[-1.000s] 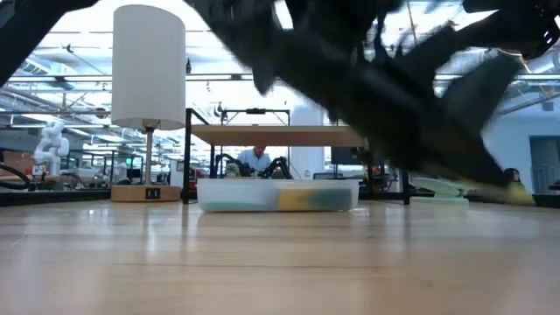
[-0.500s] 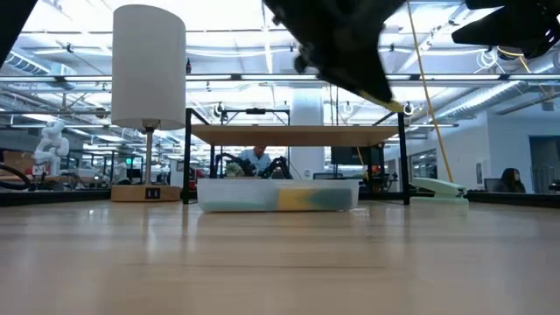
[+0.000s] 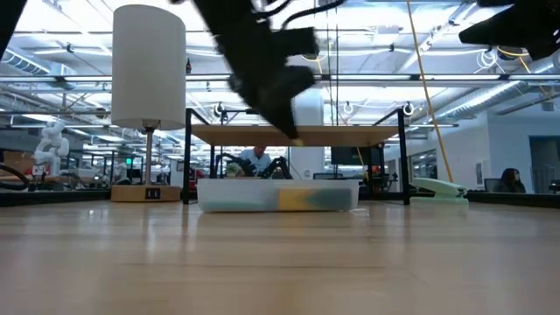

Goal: Pack school essentials
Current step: Put the yellow eraser into the violet supply box, then put the violet scissors into the violet supply box

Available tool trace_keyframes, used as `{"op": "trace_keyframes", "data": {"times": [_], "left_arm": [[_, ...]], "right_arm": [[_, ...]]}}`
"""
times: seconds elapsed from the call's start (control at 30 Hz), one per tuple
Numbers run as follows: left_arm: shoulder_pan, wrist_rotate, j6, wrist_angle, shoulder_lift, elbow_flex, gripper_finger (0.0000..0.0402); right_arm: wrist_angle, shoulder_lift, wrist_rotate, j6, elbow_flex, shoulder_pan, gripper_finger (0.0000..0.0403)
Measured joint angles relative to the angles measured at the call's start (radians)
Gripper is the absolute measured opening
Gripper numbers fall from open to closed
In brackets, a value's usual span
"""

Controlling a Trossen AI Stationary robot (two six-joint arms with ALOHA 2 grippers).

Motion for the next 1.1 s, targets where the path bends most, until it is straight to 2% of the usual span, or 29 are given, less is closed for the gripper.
{"op": "trace_keyframes", "data": {"times": [0.13, 0.23, 0.43, 0.53, 0.63, 0.83, 1.0, 1.1], "left_arm": [[0.014, 0.024, -0.067, 0.146, -0.139, -0.207, 0.0081], [0.017, 0.094, -0.082, 0.287, -0.218, -0.353, 0.0081], [0.022, 0.127, -0.048, 0.522, -0.256, -0.558, 0.0083], [0.034, 0.127, -0.047, 0.585, -0.257, -0.61, 0.0088], [0.047, 0.128, -0.048, 0.59, -0.256, -0.629, 0.0109], [0.068, 0.212, -0.017, 0.635, -0.257, -0.628, 0.0186], [0.068, 0.215, 0.02, 0.643, -0.257, -0.627, 0.0245], [0.068, 0.216, 0.032, 0.643, -0.257, -0.627, 0.0267]], "right_arm": [[-0.003, 0.01, 0.002, 0.01, -0.001, -0.002, 0.0251], [0.002, 0.01, 0.003, 0.012, 0.0, -0.01, 0.0251], [0.026, 0.009, 0.001, 0.02, 0.0, -0.031, 0.0251], [0.037, 0.01, 0.0, 0.017, 0.0, -0.034, 0.0251], [0.044, 0.01, 0.0, 0.01, 0.0, -0.036, 0.0251], [0.044, 0.01, 0.0, 0.008, 0.0, -0.037, 0.0251], [0.044, 0.01, -0.002, 0.008, 0.0, -0.037, 0.0251], [0.044, 0.01, -0.003, 0.008, 0.0, -0.037, 0.0251]]}}
